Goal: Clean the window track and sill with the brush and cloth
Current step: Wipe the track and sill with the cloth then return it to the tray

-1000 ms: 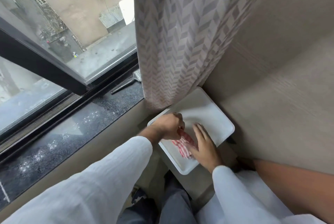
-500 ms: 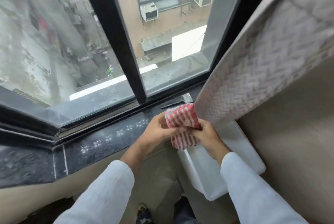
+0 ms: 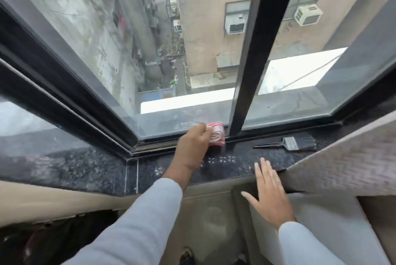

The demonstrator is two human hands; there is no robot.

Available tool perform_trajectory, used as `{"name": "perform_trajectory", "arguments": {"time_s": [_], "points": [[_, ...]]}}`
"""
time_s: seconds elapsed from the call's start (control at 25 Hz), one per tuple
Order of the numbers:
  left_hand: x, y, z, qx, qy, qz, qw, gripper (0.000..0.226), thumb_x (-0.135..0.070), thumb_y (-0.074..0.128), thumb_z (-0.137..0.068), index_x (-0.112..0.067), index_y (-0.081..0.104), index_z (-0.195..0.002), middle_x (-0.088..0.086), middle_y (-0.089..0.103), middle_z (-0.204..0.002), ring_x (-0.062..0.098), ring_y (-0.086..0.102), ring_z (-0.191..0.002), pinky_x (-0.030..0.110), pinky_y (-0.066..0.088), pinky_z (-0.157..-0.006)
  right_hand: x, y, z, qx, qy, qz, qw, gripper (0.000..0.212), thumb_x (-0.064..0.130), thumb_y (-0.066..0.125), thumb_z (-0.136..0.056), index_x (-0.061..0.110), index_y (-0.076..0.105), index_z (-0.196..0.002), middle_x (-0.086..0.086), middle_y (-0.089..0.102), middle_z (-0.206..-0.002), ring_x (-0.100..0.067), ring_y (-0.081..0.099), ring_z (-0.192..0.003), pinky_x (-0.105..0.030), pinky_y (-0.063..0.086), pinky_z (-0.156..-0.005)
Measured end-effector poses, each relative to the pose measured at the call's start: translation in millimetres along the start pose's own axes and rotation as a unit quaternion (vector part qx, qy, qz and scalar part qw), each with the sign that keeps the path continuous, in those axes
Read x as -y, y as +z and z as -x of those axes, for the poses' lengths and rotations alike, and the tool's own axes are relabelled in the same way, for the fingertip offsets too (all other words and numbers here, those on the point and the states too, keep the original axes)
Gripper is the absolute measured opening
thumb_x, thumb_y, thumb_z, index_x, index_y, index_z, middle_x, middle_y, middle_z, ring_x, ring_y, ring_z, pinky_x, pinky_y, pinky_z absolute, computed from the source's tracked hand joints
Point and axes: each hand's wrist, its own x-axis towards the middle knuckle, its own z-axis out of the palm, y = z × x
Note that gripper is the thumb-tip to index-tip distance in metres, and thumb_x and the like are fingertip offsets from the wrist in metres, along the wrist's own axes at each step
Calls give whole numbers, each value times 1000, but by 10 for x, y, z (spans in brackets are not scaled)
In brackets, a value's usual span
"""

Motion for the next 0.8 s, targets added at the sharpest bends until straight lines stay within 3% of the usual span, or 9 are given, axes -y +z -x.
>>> {"name": "perform_trajectory", "arguments": {"time_s": [0.12,0.32,0.4,0.48,0.64,0.72,0.8], "points": [[-198,299,-286,24,93,-22,995,28,0,77,-79,1,73,-106,18,72,-100,34,72,-82,43,64,-69,-80,121,10,5,-18,31,999,104,77,36,-90,9,9,-164,-14,7,-176,-29,6,-163,-49,15,-129],[110,432,74,14,144,-77,986,44,0,45,-89,3,66,-127,21,69,-123,36,68,-103,46,59,-92,-122,135,-25,22,-32,52,998,108,79,38,-90,9,3,-164,-13,-3,-176,-29,0,-163,-52,16,-130],[489,343,327,10,102,-89,991,42,3,54,-87,2,68,-126,21,70,-123,37,68,-105,48,59,-94,-169,104,-59,26,-38,62,997,108,79,37,-90,8,3,-164,-13,-3,-176,-29,0,-163,-53,18,-130],[952,225,700,1,-4,-92,996,44,4,71,-82,-1,70,-125,19,70,-124,39,67,-109,52,58,-95,-190,79,-98,30,-38,68,996,109,81,35,-90,8,4,-164,-13,-2,-176,-29,1,-163,-53,20,-130],[1351,85,1067,4,-179,-72,981,43,4,55,-85,-6,72,-123,19,67,-126,43,62,-112,53,53,-99,-155,51,-142,40,-33,70,996,115,86,36,-87,7,3,-164,-14,-1,-176,-29,1,-163,-54,19,-130],[1176,143,909,-16,-201,-40,979,42,13,64,-80,-1,74,-118,22,69,-120,45,63,-109,52,54,-97,-145,33,-141,39,-33,68,996,117,87,37,-86,7,4,-164,-14,0,-176,-29,1,-163,-54,19,-130],[838,245,685,-9,-163,0,987,47,18,67,-76,2,73,-120,24,69,-121,45,64,-112,53,56,-98,-137,-3,-136,45,-33,67,996,117,87,38,-85,7,5,-164,-14,1,-176,-29,0,-163,-53,18,-131]]}}
